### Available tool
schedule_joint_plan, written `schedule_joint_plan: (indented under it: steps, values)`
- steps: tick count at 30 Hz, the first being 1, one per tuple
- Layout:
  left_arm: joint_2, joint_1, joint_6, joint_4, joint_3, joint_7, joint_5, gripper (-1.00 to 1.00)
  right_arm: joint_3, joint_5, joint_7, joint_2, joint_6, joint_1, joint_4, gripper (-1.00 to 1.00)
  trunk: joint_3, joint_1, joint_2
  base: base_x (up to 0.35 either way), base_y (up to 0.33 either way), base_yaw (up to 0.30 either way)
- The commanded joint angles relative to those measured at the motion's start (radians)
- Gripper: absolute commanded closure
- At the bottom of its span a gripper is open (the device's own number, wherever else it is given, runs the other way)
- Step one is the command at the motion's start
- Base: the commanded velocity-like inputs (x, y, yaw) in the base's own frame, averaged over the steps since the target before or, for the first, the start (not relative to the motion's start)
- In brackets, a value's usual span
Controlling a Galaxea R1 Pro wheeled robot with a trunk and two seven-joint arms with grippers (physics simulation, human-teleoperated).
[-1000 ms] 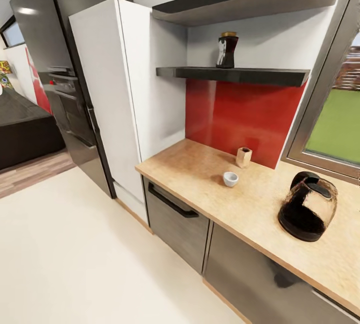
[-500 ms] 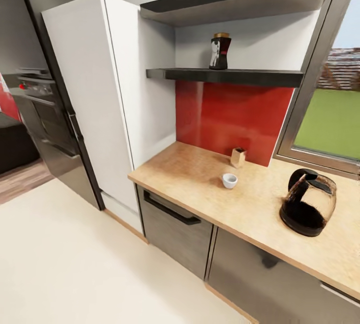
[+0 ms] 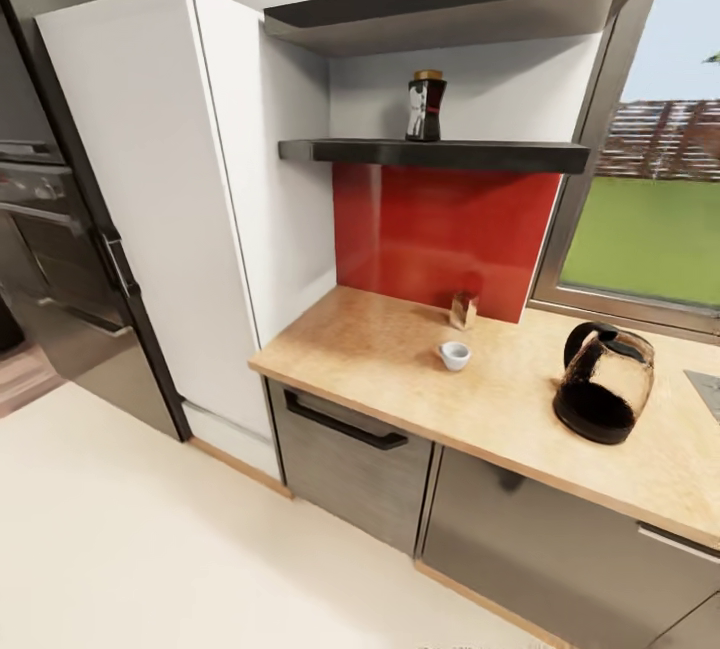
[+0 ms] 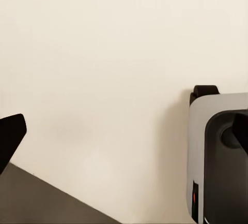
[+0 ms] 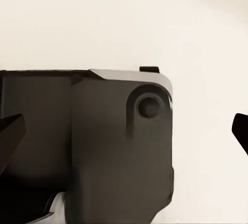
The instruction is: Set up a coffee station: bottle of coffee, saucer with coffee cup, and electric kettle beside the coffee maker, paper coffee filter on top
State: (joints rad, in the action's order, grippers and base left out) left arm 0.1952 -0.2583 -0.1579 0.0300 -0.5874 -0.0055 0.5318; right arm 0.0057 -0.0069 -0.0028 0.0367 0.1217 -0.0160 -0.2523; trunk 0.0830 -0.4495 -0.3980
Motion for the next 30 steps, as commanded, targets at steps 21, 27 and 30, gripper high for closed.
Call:
schedule_joint_plan:
  steps: [21, 27, 30]
  values:
    - [0.007, 0.002, 0.004, 0.012, -0.008, 0.0, 0.008, -1.0, 0.001, -0.002, 0.0, 0.0, 0.004, -0.001, 0.001, -1.0, -0.006, -0.001, -0.002, 0.085, 0.23, -0.253]
    - [0.011, 0.005, 0.006, 0.016, -0.008, 0.001, 0.008, -1.0, 0.001, -0.002, 0.0, 0.0, 0.003, -0.001, 0.001, -1.0, -0.008, -0.001, -0.002, 0.119, 0.103, -0.253]
    - [0.012, 0.005, 0.005, 0.016, -0.008, 0.001, 0.008, -1.0, 0.0, -0.001, 0.0, 0.0, 0.003, -0.001, 0.001, -1.0, -0.009, -0.001, -0.002, 0.119, 0.101, -0.253]
